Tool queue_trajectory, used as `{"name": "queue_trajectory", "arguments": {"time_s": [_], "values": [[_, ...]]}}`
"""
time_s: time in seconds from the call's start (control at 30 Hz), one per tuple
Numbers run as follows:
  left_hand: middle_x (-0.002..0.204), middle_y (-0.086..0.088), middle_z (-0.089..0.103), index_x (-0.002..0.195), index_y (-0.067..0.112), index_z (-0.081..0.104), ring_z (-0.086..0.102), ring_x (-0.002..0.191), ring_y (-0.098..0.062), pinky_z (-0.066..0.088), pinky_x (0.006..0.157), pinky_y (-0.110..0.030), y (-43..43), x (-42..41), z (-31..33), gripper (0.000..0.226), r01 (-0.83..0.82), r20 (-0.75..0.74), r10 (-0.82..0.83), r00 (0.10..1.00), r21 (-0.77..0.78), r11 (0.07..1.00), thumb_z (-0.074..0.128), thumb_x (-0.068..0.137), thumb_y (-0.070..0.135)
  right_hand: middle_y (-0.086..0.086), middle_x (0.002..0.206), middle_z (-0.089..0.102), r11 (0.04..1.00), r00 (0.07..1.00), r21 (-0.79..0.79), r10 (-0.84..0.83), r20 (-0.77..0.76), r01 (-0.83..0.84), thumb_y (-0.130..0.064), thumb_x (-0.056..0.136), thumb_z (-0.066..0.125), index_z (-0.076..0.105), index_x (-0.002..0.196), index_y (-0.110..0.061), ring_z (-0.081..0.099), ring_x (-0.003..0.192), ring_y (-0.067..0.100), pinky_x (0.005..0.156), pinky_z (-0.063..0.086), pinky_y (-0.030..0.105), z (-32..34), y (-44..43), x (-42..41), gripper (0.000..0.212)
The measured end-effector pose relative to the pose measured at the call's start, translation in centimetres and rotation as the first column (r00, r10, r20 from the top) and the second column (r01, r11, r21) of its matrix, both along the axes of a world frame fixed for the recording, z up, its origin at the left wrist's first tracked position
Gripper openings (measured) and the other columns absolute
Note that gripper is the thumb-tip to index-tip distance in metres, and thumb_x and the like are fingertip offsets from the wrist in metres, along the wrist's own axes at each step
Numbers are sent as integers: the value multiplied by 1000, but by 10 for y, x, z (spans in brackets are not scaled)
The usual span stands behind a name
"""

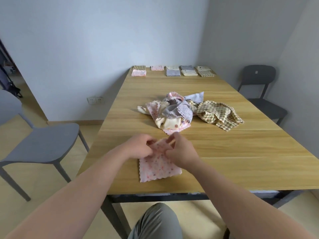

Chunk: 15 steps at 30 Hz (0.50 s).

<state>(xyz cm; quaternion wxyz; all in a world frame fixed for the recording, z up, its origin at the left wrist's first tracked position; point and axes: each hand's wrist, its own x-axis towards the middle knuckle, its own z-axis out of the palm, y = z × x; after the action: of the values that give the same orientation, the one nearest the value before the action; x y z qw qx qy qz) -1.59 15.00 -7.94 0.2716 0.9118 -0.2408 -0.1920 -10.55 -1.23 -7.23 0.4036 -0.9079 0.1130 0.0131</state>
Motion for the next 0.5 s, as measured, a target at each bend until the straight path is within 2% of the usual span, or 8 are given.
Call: {"name": "queue_trajectory", "arguments": {"time_s": [0.07,0.13,0.2,0.3,0.33,0.4,0.47,0.5], "values": [[95,6,72,108,20,72,66,93,-20,49,77,-30,0,23,8,33,23,-109,-33,993,-94,995,68,76,13,1,97,66,996,997,80,24,71,-29,-10,83,62,53,115,-25,66,85,19,73,58,36,8,-7,20,36],[102,-1,77,105,15,73,71,102,-23,53,90,-33,3,50,16,31,10,-238,-70,969,-245,969,72,74,16,-1,100,67,982,990,179,37,137,-62,-10,82,66,56,115,-27,66,87,16,69,55,29,15,-16,48,39],[109,-6,77,107,11,72,71,106,-22,53,95,-34,4,84,21,26,-42,-334,-82,939,-346,937,77,81,10,-5,95,67,966,985,234,72,159,-108,-12,83,72,62,116,-27,64,79,6,65,52,22,21,-27,89,38],[102,-9,77,99,6,71,73,98,-21,54,87,-31,9,119,43,21,-116,-328,-21,944,-390,913,82,82,12,-8,74,61,961,968,168,196,156,-222,-23,84,79,71,98,-17,52,57,-1,54,43,16,42,-38,134,17],[96,-7,76,94,8,71,72,91,-18,53,81,-27,10,127,54,17,-139,-322,11,947,-379,915,82,83,12,-4,66,53,956,963,157,227,143,-249,-26,85,79,69,84,-10,46,53,5,50,39,21,53,-39,145,19],[90,-5,76,91,13,72,68,84,-14,48,74,-24,15,140,93,20,-171,-310,61,949,-341,925,85,81,25,0,59,40,930,951,198,301,70,-309,-31,87,78,54,67,1,35,52,11,48,28,25,84,-38,165,45],[83,-6,73,89,13,73,62,76,-12,42,69,-28,25,143,135,40,-194,-286,102,953,-313,930,82,73,48,-3,56,39,905,932,234,363,5,-354,-35,89,77,50,59,-7,33,51,10,48,26,25,121,-30,177,49],[74,-2,67,83,12,71,57,69,-11,37,65,-28,31,143,156,41,-218,-293,124,948,-313,925,80,76,51,-7,54,40,899,926,248,378,-24,-361,-36,89,77,50,57,-13,34,50,8,50,28,25,139,-25,184,47]]}}
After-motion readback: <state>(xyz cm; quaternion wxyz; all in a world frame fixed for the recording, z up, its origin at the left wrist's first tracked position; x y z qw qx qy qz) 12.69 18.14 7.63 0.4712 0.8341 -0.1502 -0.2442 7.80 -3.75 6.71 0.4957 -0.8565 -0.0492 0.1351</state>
